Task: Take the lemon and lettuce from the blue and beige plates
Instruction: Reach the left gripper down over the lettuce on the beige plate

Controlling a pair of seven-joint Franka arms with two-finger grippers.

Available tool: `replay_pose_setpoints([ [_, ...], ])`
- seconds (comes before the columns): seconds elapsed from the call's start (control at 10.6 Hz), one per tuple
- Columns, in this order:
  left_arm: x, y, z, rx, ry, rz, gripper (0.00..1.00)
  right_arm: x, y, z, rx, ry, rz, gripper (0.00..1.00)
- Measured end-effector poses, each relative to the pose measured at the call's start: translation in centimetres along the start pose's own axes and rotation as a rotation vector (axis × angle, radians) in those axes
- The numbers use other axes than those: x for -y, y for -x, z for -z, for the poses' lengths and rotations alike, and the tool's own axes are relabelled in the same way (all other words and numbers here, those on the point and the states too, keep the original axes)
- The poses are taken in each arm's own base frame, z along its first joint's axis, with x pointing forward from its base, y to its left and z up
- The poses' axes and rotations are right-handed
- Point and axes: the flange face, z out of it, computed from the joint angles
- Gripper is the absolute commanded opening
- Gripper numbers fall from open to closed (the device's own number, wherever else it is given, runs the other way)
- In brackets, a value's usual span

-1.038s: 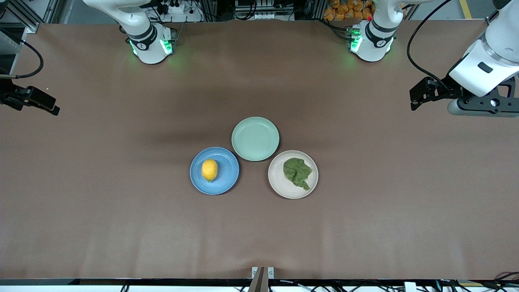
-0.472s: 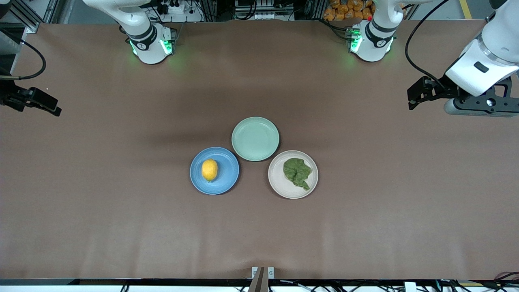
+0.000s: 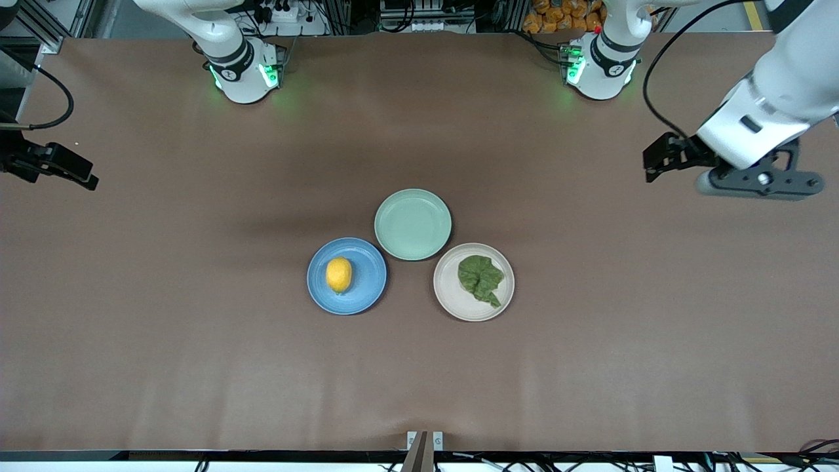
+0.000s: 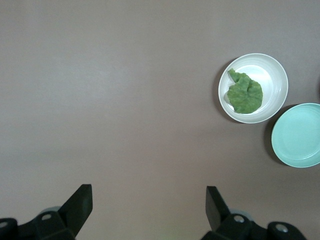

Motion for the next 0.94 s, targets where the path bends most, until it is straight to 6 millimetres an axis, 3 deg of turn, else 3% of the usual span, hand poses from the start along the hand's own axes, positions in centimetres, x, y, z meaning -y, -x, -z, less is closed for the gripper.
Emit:
replay_pose_setpoints([
  [0.47, -6.0, -3.7, -7.9, 0.041, 0.02, -0.01, 1.0, 0.3, -0.1, -0.1, -0.002, 0.0, 0.005, 1.0],
  [0.75, -9.4, -6.9, -16.2, 0.059, 0.043, -0.005, 1.0, 0.3, -0.2, 0.0, -0.01, -0.001, 0.005, 1.0],
  [0.94, -12.9, -8.2, -22.3, 0.06, 0.055, 0.029, 1.0, 0.4, -0.3, 0.0, -0.016, -0.002, 0.006, 1.0],
])
